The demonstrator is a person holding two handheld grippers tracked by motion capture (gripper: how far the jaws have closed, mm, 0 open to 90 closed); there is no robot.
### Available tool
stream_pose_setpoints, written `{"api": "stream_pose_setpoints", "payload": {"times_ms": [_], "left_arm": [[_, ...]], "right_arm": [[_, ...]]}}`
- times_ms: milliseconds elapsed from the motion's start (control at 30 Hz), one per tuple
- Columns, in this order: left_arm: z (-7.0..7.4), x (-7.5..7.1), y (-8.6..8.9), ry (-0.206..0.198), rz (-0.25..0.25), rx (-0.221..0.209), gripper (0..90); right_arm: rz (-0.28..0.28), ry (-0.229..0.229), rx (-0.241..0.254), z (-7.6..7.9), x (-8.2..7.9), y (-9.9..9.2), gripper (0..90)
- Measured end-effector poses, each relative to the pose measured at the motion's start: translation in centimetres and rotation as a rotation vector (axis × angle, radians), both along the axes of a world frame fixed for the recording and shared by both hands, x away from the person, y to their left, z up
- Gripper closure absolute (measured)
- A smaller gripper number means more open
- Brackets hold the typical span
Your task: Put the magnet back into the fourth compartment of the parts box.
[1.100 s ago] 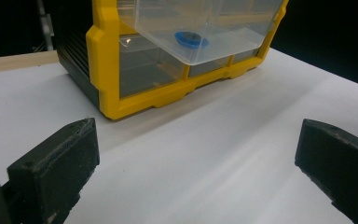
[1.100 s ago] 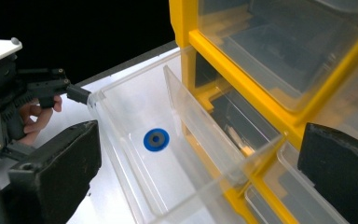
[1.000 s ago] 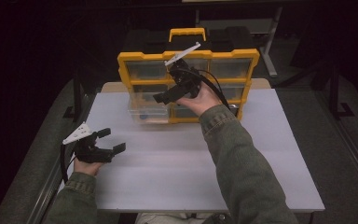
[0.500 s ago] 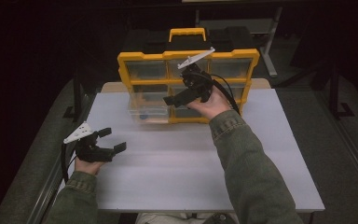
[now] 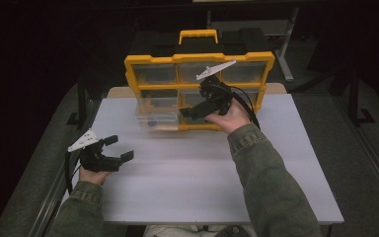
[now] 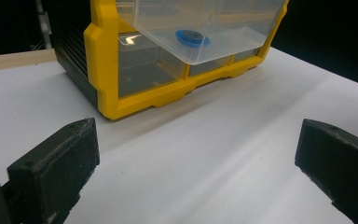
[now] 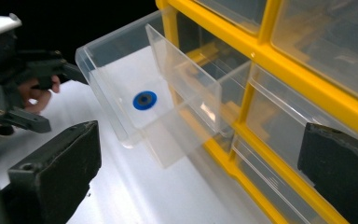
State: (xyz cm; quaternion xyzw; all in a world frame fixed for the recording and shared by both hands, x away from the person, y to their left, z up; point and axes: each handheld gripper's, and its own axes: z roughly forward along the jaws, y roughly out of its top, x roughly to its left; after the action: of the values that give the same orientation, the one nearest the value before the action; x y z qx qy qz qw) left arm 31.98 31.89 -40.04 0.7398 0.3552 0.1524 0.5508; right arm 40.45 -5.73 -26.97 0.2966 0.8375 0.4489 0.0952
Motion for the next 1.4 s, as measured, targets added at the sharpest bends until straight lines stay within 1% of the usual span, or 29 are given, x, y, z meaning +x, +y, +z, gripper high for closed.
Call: {"api": "stream_pose_setpoints", "payload": {"times_ms": [333, 467, 533, 733, 1033, 1067, 1100, 1400], "left_arm": [[0.0, 0.0, 0.0, 0.001, -0.001, 0.003, 0.0], [0.0, 0.0, -0.1, 0.002, 0.000, 0.003, 0.0], [0.0, 0.0, -0.1, 0.004, 0.001, 0.005, 0.0], [-0.1, 0.0, -0.2, 0.005, -0.003, 0.008, 0.0], [-0.1, 0.0, -0.2, 0.006, -0.004, 0.010, 0.0], [-0.1, 0.0, -0.2, 0.006, -0.004, 0.010, 0.0], [-0.1, 0.0, -0.2, 0.005, -0.004, 0.010, 0.0], [-0.1, 0.0, -0.3, 0.010, -0.005, 0.011, 0.0]], "right_arm": [[-0.010, 0.009, 0.021, -1.4, -0.7, -1.3, 0.0], [-0.015, 0.018, 0.013, -2.1, -0.8, -1.8, 0.0], [-0.019, 0.019, 0.023, -2.3, -0.9, -2.1, 0.0], [-0.025, 0.031, 0.033, -3.0, -1.2, -3.0, 0.0], [-0.054, 0.021, 0.052, -4.1, -1.8, -4.6, 0.0], [-0.057, 0.017, 0.058, -4.3, -1.9, -4.8, 0.0], [-0.062, 0.024, 0.065, -4.4, -2.0, -5.0, 0.0], [-0.092, 0.029, 0.109, -5.8, -2.6, -7.3, 0.0]]}}
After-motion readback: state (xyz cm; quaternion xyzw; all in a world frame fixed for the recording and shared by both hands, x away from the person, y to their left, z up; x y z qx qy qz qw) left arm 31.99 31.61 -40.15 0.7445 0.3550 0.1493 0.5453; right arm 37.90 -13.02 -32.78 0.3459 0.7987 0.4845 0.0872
